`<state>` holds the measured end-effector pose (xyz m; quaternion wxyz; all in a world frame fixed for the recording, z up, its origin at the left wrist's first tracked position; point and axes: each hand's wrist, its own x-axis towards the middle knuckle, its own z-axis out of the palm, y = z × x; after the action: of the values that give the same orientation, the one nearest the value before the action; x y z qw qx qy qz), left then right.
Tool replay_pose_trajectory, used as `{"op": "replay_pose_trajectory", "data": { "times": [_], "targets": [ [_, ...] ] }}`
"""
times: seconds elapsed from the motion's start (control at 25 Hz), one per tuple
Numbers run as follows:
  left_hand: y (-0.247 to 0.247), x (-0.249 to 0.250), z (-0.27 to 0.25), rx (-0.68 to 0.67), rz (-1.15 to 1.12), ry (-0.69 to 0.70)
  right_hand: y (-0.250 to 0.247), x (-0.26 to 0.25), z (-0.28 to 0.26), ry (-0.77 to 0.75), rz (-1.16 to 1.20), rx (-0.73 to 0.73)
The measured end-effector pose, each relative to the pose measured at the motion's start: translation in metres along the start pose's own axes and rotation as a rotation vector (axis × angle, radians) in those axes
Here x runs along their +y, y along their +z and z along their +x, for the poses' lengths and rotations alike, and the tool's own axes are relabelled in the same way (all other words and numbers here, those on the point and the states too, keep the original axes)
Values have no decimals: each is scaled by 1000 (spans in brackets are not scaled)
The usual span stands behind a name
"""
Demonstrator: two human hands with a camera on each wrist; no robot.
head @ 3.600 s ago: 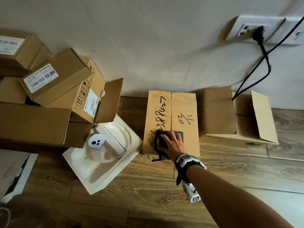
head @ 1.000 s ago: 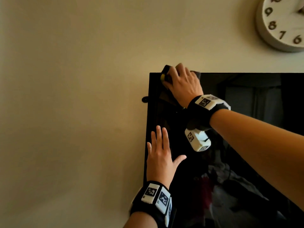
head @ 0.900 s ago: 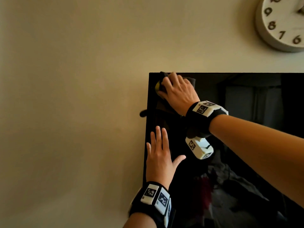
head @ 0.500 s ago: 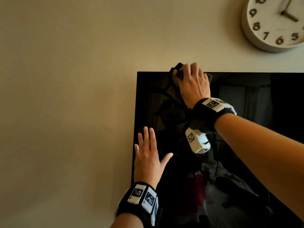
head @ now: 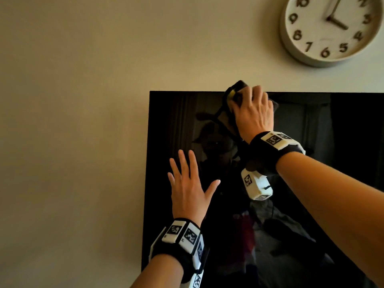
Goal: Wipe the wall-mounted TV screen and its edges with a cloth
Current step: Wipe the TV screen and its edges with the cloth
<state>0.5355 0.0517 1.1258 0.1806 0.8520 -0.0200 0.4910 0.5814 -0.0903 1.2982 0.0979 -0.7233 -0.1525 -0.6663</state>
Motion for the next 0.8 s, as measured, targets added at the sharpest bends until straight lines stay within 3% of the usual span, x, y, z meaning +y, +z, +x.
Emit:
{"op": "replay_pose_trajectory", "data": {
  "times": [0.04, 0.16, 0.28, 0.32, 0.44, 0.6, 0.72, 0.8],
  "targets": [
    [0, 10, 2, -19, 8, -6, -1, 4, -2, 21, -3, 20],
    [3, 29, -1, -138, -10, -87, -4, 21, -14, -194, -75, 2],
    [7, 32, -6, -163, 22, -121, -15, 47, -5, 57, -10, 15],
    [9, 32, -7, -157, 26, -126, -15, 49, -8, 70, -15, 38],
    [11, 32, -6, -136, 72, -131, -9, 54, -28, -189, -101, 31],
    [8, 39, -7, -146, 59, -167, -17, 65, -22, 82, -20, 62],
    [9, 65, -8, -120, 55, -143, -16, 74, -32, -129, -71, 31],
    [13, 83, -8, -127, 47, -79, -24, 89, -23, 30, -31, 34]
  ]
}}
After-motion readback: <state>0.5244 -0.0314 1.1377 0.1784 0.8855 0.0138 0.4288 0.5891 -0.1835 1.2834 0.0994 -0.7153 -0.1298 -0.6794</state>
